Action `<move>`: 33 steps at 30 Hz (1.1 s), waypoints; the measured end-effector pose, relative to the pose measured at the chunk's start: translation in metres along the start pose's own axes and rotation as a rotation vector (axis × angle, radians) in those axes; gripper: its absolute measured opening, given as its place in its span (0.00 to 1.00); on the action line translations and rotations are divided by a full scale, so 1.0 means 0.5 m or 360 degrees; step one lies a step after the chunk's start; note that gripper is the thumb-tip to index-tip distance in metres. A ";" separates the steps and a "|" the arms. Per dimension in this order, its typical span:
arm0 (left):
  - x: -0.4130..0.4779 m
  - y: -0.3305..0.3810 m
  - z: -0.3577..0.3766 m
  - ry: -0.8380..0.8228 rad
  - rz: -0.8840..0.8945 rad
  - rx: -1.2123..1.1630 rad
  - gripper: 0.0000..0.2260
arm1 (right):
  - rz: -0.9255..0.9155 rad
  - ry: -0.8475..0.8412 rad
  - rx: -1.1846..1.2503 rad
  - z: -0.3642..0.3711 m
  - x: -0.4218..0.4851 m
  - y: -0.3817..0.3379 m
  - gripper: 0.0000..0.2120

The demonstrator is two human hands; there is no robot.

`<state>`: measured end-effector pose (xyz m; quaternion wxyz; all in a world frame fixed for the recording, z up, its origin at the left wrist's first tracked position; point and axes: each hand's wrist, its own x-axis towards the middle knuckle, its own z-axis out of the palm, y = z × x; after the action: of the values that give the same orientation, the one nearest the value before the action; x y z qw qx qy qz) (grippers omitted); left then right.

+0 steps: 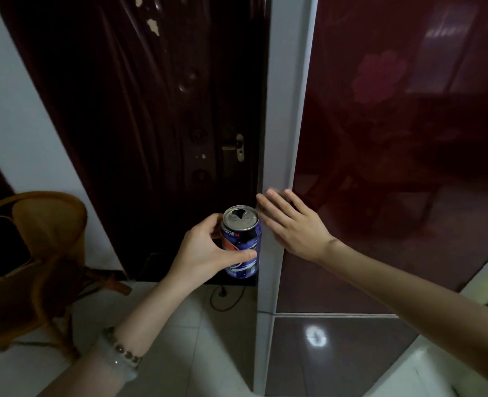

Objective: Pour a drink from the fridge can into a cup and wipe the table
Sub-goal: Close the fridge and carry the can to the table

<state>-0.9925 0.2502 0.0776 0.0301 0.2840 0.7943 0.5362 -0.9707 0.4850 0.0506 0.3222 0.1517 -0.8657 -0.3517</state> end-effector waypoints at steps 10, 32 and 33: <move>0.063 -0.040 -0.025 -0.0266 0.0120 -0.0140 0.28 | 0.0195 -0.0275 0.0196 -0.040 0.006 -0.034 0.27; -0.158 0.074 0.256 -0.1552 0.0700 -0.0507 0.31 | 0.3525 0.0036 0.2114 -0.498 -0.334 -0.281 0.28; -0.182 0.085 0.271 -0.1615 0.0722 -0.0516 0.31 | 0.3583 0.0093 0.2080 -0.525 -0.353 -0.292 0.28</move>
<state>-0.8509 0.3306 0.0338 0.3347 0.6606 0.5073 0.4407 -0.6591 0.3340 0.0106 0.3241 -0.5178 -0.5196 0.5974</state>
